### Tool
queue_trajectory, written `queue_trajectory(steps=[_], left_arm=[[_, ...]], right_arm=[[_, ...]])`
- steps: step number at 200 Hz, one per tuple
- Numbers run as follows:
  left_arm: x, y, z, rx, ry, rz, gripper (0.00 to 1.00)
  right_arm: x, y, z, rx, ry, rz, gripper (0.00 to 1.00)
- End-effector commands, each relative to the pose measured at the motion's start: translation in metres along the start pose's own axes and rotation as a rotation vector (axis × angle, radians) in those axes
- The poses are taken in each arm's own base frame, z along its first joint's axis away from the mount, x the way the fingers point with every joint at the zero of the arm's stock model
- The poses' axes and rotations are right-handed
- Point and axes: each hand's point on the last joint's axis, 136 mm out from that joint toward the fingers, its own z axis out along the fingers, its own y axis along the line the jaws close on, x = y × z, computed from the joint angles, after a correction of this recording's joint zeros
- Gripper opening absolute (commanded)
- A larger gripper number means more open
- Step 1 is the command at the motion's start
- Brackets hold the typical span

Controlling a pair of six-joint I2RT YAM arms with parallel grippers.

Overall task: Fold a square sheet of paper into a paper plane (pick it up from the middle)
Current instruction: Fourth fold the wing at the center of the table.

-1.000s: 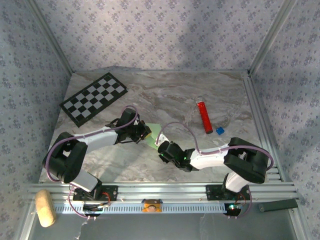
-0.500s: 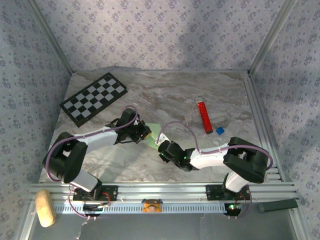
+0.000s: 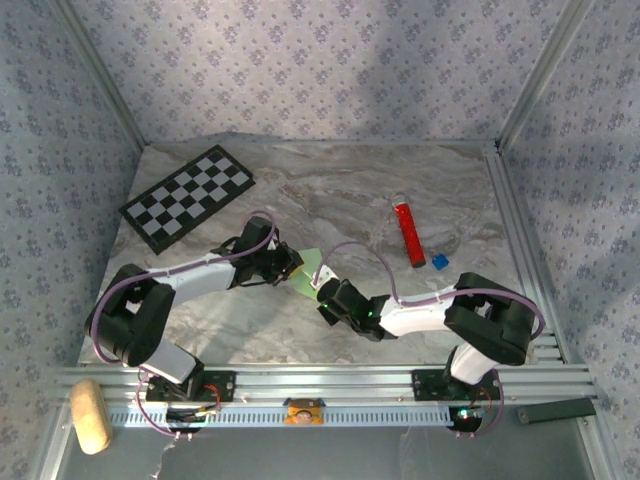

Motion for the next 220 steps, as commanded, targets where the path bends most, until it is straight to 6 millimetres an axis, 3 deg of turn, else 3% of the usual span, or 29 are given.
queue_trajectory(steps=[1,41,61,149,220], left_arm=[[-0.003,-0.010,-0.006,0.012,-0.023,0.020,0.19],[-0.009,-0.010,-0.017,-0.004,-0.062,0.036,0.47],[-0.012,-0.008,-0.025,-0.023,-0.093,0.045,0.51],[-0.017,0.001,-0.035,-0.033,-0.115,0.023,0.51],[-0.015,0.002,-0.028,-0.023,-0.086,0.023,0.40]], right_arm=[[0.004,0.001,0.003,-0.019,0.000,0.046,0.00],[0.002,0.003,0.004,-0.075,-0.001,0.115,0.00],[0.006,0.003,0.007,-0.127,0.017,0.187,0.00],[0.004,0.006,0.016,-0.290,0.056,0.439,0.00],[-0.003,0.009,0.018,-0.495,0.120,0.687,0.00]])
